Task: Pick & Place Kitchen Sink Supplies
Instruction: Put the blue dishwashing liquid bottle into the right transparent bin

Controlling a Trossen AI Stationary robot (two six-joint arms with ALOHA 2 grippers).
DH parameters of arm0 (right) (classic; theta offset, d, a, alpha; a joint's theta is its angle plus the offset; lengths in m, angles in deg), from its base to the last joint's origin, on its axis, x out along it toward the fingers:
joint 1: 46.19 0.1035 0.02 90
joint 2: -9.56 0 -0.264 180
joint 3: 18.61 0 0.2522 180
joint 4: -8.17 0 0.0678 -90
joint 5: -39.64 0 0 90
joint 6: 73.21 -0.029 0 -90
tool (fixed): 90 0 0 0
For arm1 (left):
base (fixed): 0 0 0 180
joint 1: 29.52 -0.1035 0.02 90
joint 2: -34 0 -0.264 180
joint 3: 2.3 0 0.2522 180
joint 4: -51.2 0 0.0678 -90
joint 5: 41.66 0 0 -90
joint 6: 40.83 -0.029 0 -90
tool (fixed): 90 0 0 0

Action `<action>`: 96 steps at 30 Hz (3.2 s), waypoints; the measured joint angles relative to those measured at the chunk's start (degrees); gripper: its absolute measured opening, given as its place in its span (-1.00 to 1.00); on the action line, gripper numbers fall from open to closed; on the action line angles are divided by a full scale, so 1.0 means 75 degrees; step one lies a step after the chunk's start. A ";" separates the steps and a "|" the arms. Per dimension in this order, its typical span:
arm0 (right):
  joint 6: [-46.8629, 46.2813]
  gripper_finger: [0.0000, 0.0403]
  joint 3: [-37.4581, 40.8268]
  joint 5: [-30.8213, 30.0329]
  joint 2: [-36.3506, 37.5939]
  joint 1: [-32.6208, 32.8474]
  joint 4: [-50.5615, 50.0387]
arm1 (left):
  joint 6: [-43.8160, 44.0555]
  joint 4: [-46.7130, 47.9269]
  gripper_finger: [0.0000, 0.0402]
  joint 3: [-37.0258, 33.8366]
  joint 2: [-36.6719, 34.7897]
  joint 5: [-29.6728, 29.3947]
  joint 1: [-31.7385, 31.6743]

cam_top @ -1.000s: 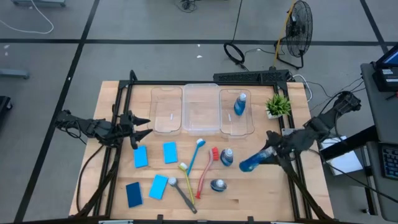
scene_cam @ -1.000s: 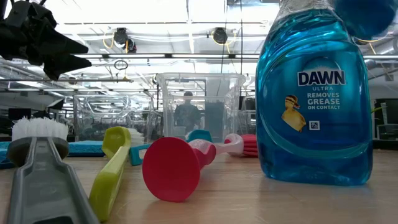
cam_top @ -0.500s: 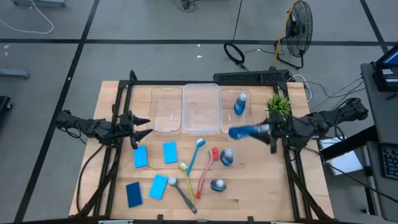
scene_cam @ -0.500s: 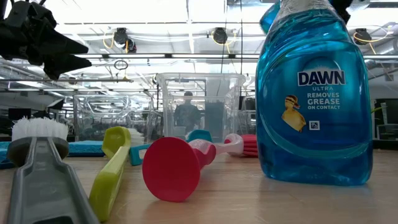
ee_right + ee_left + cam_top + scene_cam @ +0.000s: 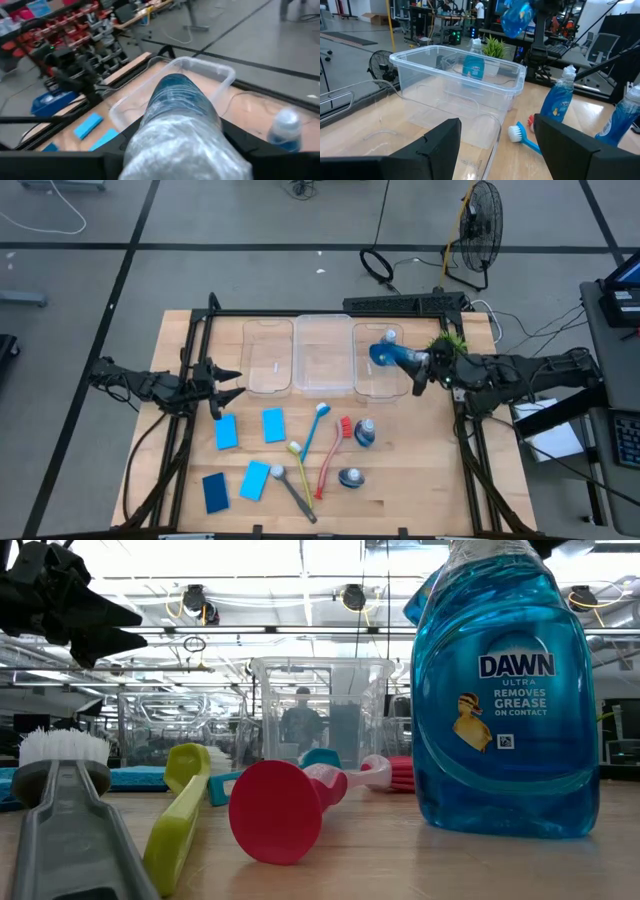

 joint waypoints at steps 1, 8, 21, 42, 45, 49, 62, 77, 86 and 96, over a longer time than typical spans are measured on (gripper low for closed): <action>-0.0008 -0.24 -0.0193 0.0111 -0.0111 -0.0117 -0.0272 | -0.0011 0.0000 0.26 0.0003 0.0003 0.0000 0.0000; -0.0559 -0.24 -0.1417 0.1196 -0.1079 -0.1012 -0.2382 | -0.0178 0.0000 0.26 0.0002 0.0003 -0.0003 0.0000; -0.0413 -0.20 -0.1682 0.2651 -0.2491 -0.2229 -0.3278 | -0.0196 0.0000 0.26 0.0003 0.0003 -0.0003 0.0000; -0.0142 -0.22 -0.1682 0.2586 -0.4031 -0.3039 -0.2237 | -0.0194 0.0003 0.26 0.0003 0.0001 -0.0003 0.0000; -0.0521 -0.22 -0.1651 0.2552 -0.4326 -0.3228 -0.2326 | -0.0193 0.0002 0.26 0.0003 0.0003 -0.0003 0.0000; -0.0795 -0.23 -0.1650 0.2550 -0.4698 -0.3356 -0.1997 | -0.0192 0.0003 0.26 0.0002 0.0002 -0.0006 0.0000; -0.1632 -0.21 -0.1647 0.2562 -0.5664 -0.3678 -0.0769 | -0.0230 -0.0007 0.26 0.0003 0.0003 -0.0044 0.0000; -0.1749 -0.20 -0.1647 0.2313 -0.6055 -0.3693 -0.0460 | -0.0351 -0.0009 0.26 0.0001 0.0000 -0.0210 0.0000; -0.1748 -0.11 -0.1647 0.2284 -0.6053 -0.3693 -0.0471 | -0.0395 -0.0004 0.26 0.0000 0.0000 -0.0210 0.0000; -0.1748 0.11 -0.1647 0.2059 -0.6044 -0.3693 -0.0263 | -0.0399 -0.0003 0.26 0.0002 0.0000 -0.0210 0.0000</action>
